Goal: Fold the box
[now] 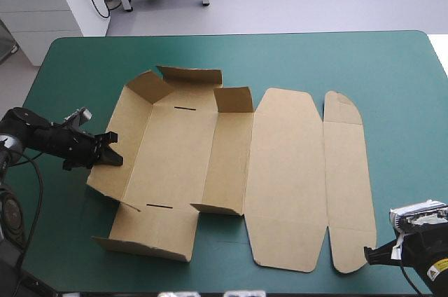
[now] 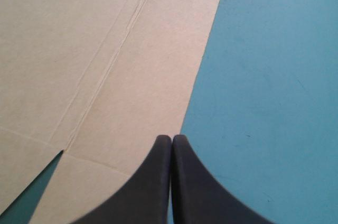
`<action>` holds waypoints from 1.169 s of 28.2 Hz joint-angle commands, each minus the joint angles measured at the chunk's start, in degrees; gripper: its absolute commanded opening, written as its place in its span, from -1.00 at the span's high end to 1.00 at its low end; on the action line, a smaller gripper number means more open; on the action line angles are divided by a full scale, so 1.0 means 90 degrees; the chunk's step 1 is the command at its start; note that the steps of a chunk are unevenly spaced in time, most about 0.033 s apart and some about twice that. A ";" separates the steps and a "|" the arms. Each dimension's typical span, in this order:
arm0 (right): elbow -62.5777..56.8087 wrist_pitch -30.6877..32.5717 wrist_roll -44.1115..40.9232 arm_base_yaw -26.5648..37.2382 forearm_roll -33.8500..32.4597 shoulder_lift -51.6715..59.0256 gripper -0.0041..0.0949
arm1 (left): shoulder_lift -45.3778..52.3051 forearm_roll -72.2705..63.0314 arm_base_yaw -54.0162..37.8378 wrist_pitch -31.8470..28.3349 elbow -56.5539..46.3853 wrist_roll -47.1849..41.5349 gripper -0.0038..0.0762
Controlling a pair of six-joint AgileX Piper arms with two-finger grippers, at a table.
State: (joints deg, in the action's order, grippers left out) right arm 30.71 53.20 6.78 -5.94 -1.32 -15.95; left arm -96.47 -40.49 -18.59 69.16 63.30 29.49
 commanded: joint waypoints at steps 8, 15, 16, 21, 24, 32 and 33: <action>0.0166 -0.0415 0.0035 0.0042 -0.0045 -0.0085 0.96 | 0.0809 -0.1264 0.0748 0.0573 0.0890 0.0633 0.87; 0.0188 -0.0415 0.0035 0.0042 0.0147 -0.0085 0.96 | 0.0875 0.0417 0.2242 0.0508 0.2404 0.0639 0.87; 0.0188 -0.0415 0.0035 0.0042 0.0246 -0.0085 0.96 | 0.0875 0.0715 0.2502 0.0471 0.2612 0.0639 0.87; 0.0188 -0.0415 0.0035 0.0042 0.0478 -0.0085 0.96 | 0.0736 0.1917 0.3561 -0.0065 0.3685 0.0639 0.87; 0.0188 -0.0415 0.0035 0.0042 0.0526 -0.0085 0.96 | 0.0560 0.2394 0.4054 -0.0314 0.4195 0.0639 0.87; 0.0188 -0.0415 0.0035 0.0042 0.0526 -0.0085 0.96 | 0.0184 0.4371 0.5405 -0.0285 0.4755 0.0980 0.87; 0.0188 -0.0415 0.0035 0.0042 0.0526 -0.0085 0.96 | 0.0184 0.4577 0.5568 -0.0462 0.4755 0.0991 0.87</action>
State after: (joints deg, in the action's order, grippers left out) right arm 30.71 53.20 6.78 -5.94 3.16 -15.95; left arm -97.39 -3.52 27.92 68.95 103.83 36.73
